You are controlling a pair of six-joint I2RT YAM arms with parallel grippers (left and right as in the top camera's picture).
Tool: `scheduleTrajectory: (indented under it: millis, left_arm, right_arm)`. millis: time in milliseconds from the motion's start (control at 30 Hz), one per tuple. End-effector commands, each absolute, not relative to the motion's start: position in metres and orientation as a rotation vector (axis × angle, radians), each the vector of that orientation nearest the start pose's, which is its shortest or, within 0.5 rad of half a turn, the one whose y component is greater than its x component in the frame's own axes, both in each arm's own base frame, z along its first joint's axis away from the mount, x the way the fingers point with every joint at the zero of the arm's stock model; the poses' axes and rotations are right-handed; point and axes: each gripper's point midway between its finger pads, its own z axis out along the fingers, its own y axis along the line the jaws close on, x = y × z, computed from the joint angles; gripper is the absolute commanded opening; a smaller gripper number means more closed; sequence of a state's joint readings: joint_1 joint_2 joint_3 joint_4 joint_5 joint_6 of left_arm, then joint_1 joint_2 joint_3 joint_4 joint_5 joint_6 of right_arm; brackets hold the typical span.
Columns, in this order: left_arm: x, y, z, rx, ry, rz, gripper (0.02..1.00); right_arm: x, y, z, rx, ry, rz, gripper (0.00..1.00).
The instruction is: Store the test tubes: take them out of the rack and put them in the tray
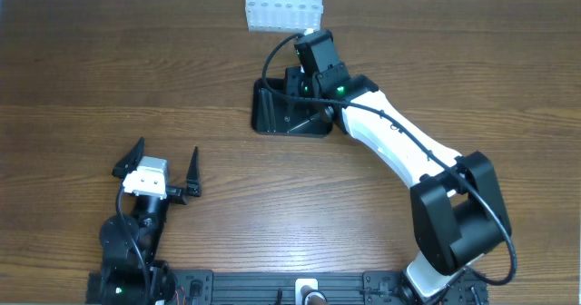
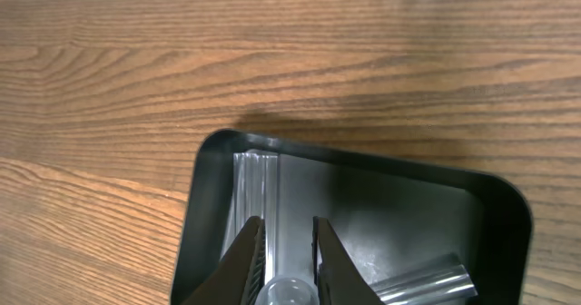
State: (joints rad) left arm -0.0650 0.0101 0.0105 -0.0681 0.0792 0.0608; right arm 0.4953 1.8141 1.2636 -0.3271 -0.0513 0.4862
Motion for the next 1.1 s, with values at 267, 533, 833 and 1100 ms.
scheduleTrajectory:
  millis: [267,533,833,1100]
  left_arm:
    - [0.244,-0.03,0.158,0.175,1.633,-0.064,1.0]
    - [0.244,-0.03,0.158,0.175,1.633,-0.064,0.998]
    - [0.244,-0.03,0.158,0.175,1.633,-0.064,0.998]
    - [0.244,-0.03,0.158,0.175,1.633,-0.064,1.0]
  right_arm:
    - [0.423,0.226,0.054,0.051,2.605,0.454,0.027]
    - [0.427,0.226,0.038,0.061,2.617,0.446,0.077]
    - [0.433,0.224,0.037,0.083,2.603,0.454,0.308]
    - [0.445,0.229,0.097,0.003,2.47,0.49,0.441]
